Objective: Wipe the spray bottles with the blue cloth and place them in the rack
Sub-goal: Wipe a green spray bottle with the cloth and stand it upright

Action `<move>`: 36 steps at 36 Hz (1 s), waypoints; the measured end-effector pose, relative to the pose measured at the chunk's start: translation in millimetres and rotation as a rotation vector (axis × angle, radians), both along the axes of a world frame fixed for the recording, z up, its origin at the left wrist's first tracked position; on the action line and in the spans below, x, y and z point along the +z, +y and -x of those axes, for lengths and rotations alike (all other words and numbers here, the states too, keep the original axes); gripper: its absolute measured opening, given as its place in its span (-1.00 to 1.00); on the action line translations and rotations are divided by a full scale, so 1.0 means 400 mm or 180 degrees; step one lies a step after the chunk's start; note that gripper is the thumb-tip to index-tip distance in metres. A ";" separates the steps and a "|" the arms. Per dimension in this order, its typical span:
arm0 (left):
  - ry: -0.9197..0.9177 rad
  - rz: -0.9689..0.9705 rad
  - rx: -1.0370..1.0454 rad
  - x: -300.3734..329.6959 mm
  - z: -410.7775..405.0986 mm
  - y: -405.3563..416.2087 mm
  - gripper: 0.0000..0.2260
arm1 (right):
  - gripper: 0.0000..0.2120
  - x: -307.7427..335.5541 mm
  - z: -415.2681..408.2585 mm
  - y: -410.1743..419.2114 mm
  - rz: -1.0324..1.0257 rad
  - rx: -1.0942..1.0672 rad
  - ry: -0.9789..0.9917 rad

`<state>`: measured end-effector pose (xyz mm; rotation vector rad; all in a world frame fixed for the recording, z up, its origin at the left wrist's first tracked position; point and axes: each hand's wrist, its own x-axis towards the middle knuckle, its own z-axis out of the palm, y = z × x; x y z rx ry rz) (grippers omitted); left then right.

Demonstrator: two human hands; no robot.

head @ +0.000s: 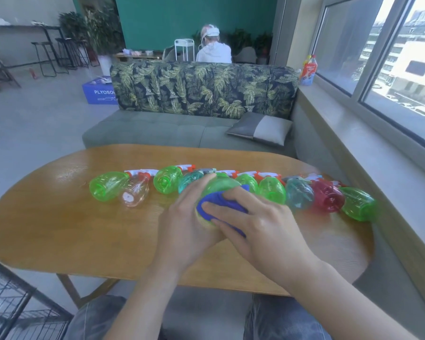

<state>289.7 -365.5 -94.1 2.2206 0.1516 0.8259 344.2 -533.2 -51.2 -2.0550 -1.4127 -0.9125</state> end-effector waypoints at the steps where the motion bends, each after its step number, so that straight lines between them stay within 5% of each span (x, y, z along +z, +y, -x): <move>1: -0.0012 0.0039 0.0022 0.002 0.002 0.005 -0.20 | -0.82 -0.005 0.003 -0.005 0.0079 0.0034 -0.0014; 13: -0.0010 0.0242 0.0158 -0.005 0.007 0.016 -0.17 | -0.83 0.024 -0.035 -0.013 -0.0347 -0.0616 -0.0010; 23: -0.0092 0.0285 0.0160 0.000 0.010 0.027 -0.17 | -0.83 0.000 -0.007 -0.001 0.0061 -0.0057 -0.0110; 36: -0.0076 0.0219 0.0147 0.010 0.022 0.019 -0.20 | -0.83 0.024 -0.012 0.016 -0.0089 -0.0365 -0.0137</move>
